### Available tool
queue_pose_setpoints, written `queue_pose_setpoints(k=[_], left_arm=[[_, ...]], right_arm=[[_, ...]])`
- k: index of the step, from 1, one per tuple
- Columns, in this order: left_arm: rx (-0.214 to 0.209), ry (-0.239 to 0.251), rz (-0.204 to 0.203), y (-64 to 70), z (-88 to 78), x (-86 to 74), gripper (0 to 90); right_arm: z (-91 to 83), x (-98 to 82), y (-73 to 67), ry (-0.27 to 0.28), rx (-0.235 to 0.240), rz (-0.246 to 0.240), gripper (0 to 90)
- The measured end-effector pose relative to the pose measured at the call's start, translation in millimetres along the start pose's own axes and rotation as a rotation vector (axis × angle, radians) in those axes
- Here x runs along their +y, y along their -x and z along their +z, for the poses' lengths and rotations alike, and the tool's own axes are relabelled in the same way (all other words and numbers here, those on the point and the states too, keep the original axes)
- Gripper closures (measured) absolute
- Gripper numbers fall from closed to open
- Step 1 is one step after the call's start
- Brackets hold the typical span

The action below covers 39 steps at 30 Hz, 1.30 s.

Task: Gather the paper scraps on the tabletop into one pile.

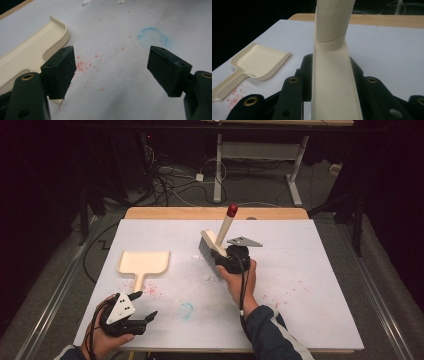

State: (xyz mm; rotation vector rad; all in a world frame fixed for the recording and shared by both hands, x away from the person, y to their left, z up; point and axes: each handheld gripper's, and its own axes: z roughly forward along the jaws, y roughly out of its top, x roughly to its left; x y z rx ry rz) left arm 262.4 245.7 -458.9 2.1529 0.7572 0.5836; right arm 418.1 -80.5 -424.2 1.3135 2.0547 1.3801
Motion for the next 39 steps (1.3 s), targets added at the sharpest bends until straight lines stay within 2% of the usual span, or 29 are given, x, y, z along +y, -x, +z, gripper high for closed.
queue_pose_setpoints(k=[3, 9, 12, 15, 18, 21, 25, 28, 31, 35, 37, 39], left_arm=[[-0.002, 0.001, 0.0, -0.2, 0.1, -0.5, 22.6], [-0.005, 0.002, 0.003, -0.6, -0.5, -1.3, 22.6], [-0.007, 0.001, 0.004, -0.7, -0.3, -1.4, 22.6], [-0.009, 0.002, 0.006, -0.1, -0.3, -1.1, 22.6], [-0.007, 0.006, 0.019, -0.2, 0.1, -0.5, 22.6], [-0.015, -0.006, 0.012, 0.8, 1.6, -0.3, 22.6], [-0.018, -0.014, 0.019, 2.7, 3.4, 0.7, 22.6], [-0.013, -0.021, 0.04, 3.2, 4.8, 1.7, 22.7], [-0.019, -0.032, 0.031, 5.3, 6.5, 2.3, 22.8], [-0.014, -0.032, 0.046, 5.8, 7.6, 3.7, 22.7], [-0.013, -0.035, 0.045, 6.3, 8.1, 3.6, 22.8], [-0.017, -0.04, 0.036, 6.7, 8.1, 3.4, 22.8]], right_arm=[[14.3, -0.8, -10.9, -0.011, 0.019, -0.001, 67.3], [41.7, -11.0, -29.4, -0.054, 0.054, 0.047, 67.3], [49.7, -18.1, -31.5, -0.067, 0.029, 0.046, 67.4], [49.0, -19.2, -25.6, -0.066, -0.012, 0.055, 67.2], [43.0, -21.9, -15.9, -0.066, -0.058, 0.06, 67.1], [32.9, -25.2, -4.4, -0.057, -0.092, 0.069, 67.0], [16.2, -27.5, 8.3, -0.046, -0.129, 0.071, 67.0], [3.8, -28.0, 14.7, -0.035, -0.147, 0.072, 67.3], [-9.1, -25.8, 15.4, -0.018, -0.12, 0.071, 67.3], [-27.5, -17.1, 14.0, 0.019, -0.097, 0.024, 67.3], [-36.8, -12.4, 16.2, 0.037, -0.077, 0.012, 67.3], [-44.8, -7.2, 19.5, 0.048, -0.081, -0.011, 67.3]])
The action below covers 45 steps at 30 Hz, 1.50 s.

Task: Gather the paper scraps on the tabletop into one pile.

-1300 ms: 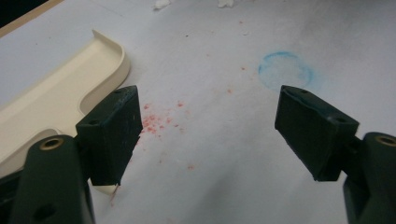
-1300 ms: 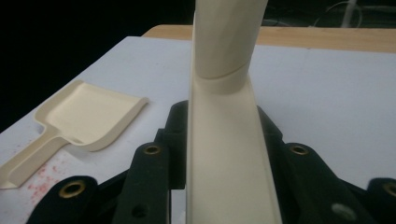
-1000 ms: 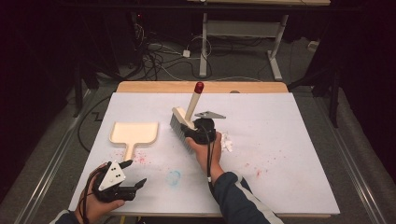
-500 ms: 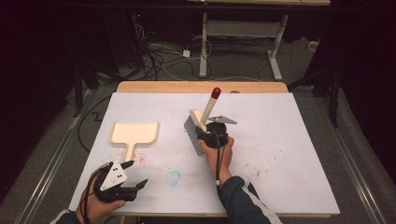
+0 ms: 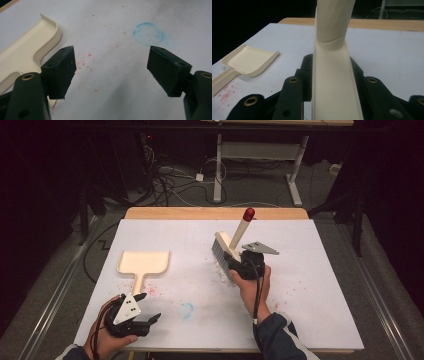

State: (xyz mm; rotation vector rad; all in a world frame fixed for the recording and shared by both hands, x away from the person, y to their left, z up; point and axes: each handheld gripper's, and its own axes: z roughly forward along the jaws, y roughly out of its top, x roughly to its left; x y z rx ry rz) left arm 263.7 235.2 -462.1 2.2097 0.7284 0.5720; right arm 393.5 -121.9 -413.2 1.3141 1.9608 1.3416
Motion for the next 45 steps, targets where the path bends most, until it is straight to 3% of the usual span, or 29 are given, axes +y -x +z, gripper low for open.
queue_pose_setpoints(k=[3, 9, 17, 22, 27, 33, 36, 45], left_arm=[[0.008, 0.003, 0.014, -0.3, -0.4, 0.1, 22.8], [0.008, 0.002, 0.015, -1.0, -0.9, -0.8, 22.8], [0.01, -0.002, 0.023, 0.0, 0.0, -0.1, 22.8], [0.011, -0.004, 0.026, 0.3, -0.2, -0.6, 22.8], [0.009, -0.009, 0.031, 0.5, -0.1, -0.8, 22.8], [0.006, -0.009, 0.035, 1.0, -0.1, -0.6, 22.8], [0.006, -0.008, 0.036, 1.1, -0.6, -0.8, 22.8], [0.004, -0.012, 0.038, 1.5, 0.3, -0.3, 22.8]], right_arm=[[-7.7, 8.5, 7.0, 0.007, -0.008, -0.018, 67.3], [-19.8, 9.2, 24.2, 0.004, -0.09, -0.13, 67.2], [-17.0, -5.4, 53.7, -0.043, -0.196, -0.154, 67.3], [-7.6, -13.3, 62.9, -0.067, -0.24, -0.159, 67.3], [1.3, -20.5, 61.0, -0.099, -0.223, -0.156, 67.3], [2.7, -21.8, 42.1, -0.11, -0.118, -0.172, 67.3], [-1.4, -18.5, 35.4, -0.099, -0.13, -0.215, 67.3], [-25.1, 4.7, 54.0, -0.019, -0.113, -0.183, 67.2]])
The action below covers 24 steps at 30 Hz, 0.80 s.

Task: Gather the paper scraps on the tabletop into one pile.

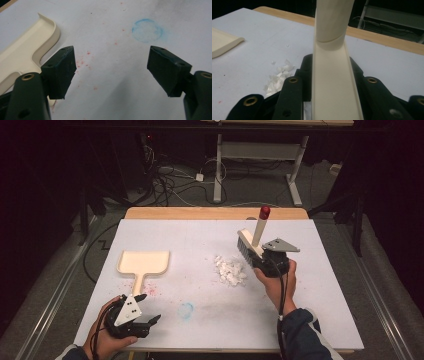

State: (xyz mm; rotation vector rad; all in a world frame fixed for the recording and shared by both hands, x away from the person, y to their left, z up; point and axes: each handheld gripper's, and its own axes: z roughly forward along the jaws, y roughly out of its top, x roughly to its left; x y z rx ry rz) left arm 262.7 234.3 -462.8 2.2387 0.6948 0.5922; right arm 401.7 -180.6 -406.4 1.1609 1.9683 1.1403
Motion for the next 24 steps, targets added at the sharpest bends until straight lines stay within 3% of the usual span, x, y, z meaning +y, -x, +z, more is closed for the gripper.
queue_pose_setpoints(k=[6, 9, 14, 15, 18, 24], left_arm=[[0.001, -0.001, 0.0, -0.4, 1.4, 1.1, 22.9], [-0.003, -0.002, 0.003, -0.5, 2.2, 1.3, 22.9], [-0.005, -0.002, 0.003, -1.0, 2.3, 0.9, 22.9], [-0.007, -0.003, 0.003, -1.1, 2.4, 0.6, 22.9], [-0.011, -0.004, 0.002, -1.1, 3.2, 0.1, 22.9], [-0.014, -0.006, 0.009, 0.4, 3.1, 0.6, 22.9]], right_arm=[[7.0, 5.8, 20.6, 0.007, 0.019, -0.005, 67.2], [24.0, 7.0, 23.5, -0.008, -0.008, -0.103, 67.2], [58.0, -0.8, 28.5, -0.033, -0.008, -0.193, 67.3], [63.0, -2.8, 28.0, -0.043, -0.012, -0.194, 67.3], [71.6, -8.3, 24.9, -0.053, 0.039, -0.204, 67.3], [64.1, -16.3, 6.3, -0.043, 0.111, -0.254, 67.3]])
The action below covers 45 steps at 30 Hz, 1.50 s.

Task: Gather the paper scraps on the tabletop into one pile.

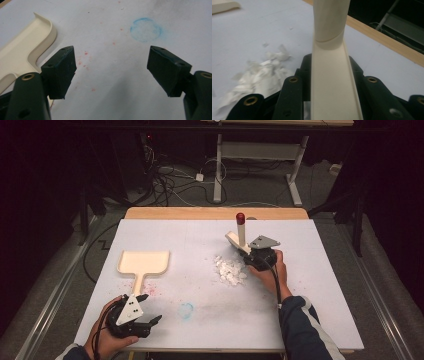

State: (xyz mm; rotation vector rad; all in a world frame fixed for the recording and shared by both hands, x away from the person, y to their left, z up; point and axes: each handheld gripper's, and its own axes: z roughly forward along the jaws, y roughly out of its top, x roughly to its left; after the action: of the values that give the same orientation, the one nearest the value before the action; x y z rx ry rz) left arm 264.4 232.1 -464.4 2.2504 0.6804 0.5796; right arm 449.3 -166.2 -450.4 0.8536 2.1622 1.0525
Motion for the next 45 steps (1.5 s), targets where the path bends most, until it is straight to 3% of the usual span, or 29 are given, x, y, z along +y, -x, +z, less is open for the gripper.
queue_pose_setpoints(k=[6, 11, 15, 18, 21, 26, 29, 33, 38, 45], left_arm=[[0.002, -0.004, 0.002, 1.5, 1.9, 2.4, 22.9], [0.005, 0.003, 0.006, 2.5, 1.9, 3.8, 22.9], [0.006, 0.007, -0.005, 0.9, 1.8, 3.2, 22.9], [0.006, 0.007, -0.005, -0.1, 1.8, 3.3, 22.9], [0.009, 0.014, -0.005, -0.4, 0.7, 3.7, 22.9], [0.005, 0.02, 0.001, 0.8, -0.4, 4.9, 22.9], [0.002, 0.023, 0.003, 0.7, -0.6, 4.6, 22.9], [-0.004, 0.024, 0.01, -0.2, -0.1, 4.6, 22.9], [-0.009, 0.037, 0.013, -2.4, -1.2, 4.3, 22.9], [-0.035, 0.027, 0.018, -0.5, 0.3, 3.2, 22.9]], right_arm=[[-17.5, -5.9, -20.6, 0.036, 0.088, -0.036, 67.3], [-23.5, -2.5, -26.7, 0.035, 0.028, -0.065, 67.3], [-29.4, 5.2, -20.6, 0.064, -0.002, -0.02, 67.3], [-33.9, 17.3, -18.0, 0.103, -0.01, 0.06, 67.3], [-34.7, 32.4, -24.5, 0.125, -0.018, 0.103, 67.4], [-13.4, 61.2, -38.6, 0.071, 0.018, 0.057, 67.3], [8.7, 75.2, -42.8, 0.029, 0.007, 0.015, 67.3], [38.5, 88.6, -44.9, -0.02, 0.0, 0.01, 67.4], [67.5, 97.3, -46.9, -0.077, -0.013, 0.04, 67.4], [82.0, 95.7, -58.6, -0.155, 0.033, -0.016, 67.5]])
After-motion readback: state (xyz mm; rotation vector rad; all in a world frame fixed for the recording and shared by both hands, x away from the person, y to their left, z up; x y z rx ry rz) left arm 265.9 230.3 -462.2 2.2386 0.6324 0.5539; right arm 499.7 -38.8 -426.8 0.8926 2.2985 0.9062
